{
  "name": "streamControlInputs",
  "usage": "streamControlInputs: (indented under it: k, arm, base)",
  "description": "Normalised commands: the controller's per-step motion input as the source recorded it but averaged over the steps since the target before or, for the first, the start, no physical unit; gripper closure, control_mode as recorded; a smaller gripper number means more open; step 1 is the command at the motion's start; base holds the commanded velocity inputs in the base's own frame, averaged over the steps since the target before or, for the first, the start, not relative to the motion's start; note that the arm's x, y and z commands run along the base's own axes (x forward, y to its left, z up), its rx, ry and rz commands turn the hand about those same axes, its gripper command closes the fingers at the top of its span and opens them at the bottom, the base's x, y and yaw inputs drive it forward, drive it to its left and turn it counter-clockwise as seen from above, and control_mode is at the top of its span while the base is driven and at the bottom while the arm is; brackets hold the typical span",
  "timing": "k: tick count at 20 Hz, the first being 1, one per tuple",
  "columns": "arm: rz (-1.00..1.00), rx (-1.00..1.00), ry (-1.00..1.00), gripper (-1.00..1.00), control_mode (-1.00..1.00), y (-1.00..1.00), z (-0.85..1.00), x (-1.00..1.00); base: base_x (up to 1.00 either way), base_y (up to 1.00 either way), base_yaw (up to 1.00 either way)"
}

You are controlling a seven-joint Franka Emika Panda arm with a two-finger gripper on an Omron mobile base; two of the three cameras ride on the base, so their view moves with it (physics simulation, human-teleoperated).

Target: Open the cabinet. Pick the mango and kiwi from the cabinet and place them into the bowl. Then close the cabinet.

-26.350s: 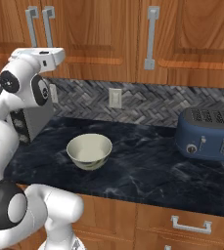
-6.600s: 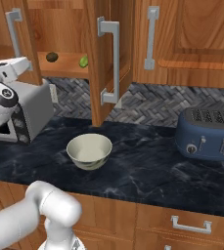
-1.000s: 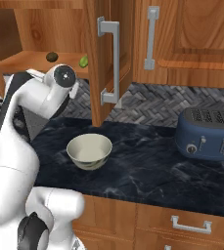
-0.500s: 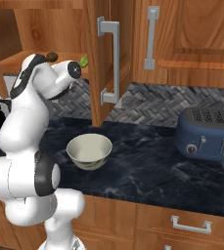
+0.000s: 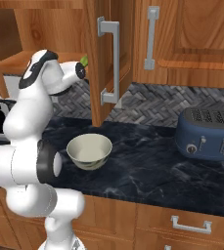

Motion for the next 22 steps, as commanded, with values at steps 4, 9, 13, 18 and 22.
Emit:
streamControlInputs:
  k: [4,9,13,18,22]
  arm:
    - [0.02,-0.02,0.01,-1.00,-1.00,0.21,-0.03,0.06]
    - [0.00,-0.14,-0.46,-1.00,-1.00,0.28,0.00,-0.89]
    - [0.00,0.00,0.00,-1.00,-1.00,0.00,0.00,0.00]
    - [0.00,0.00,0.01,-1.00,-1.00,0.14,0.00,0.12]
    - [0.00,0.03,0.09,-1.00,-1.00,0.10,0.00,0.43]
  base:
    - [0.00,0.00,0.00]
    - [0.00,0.00,0.00]
    - [0.00,0.00,0.00]
    - [0.00,0.00,0.00]
    - [0.00,0.00,0.00]
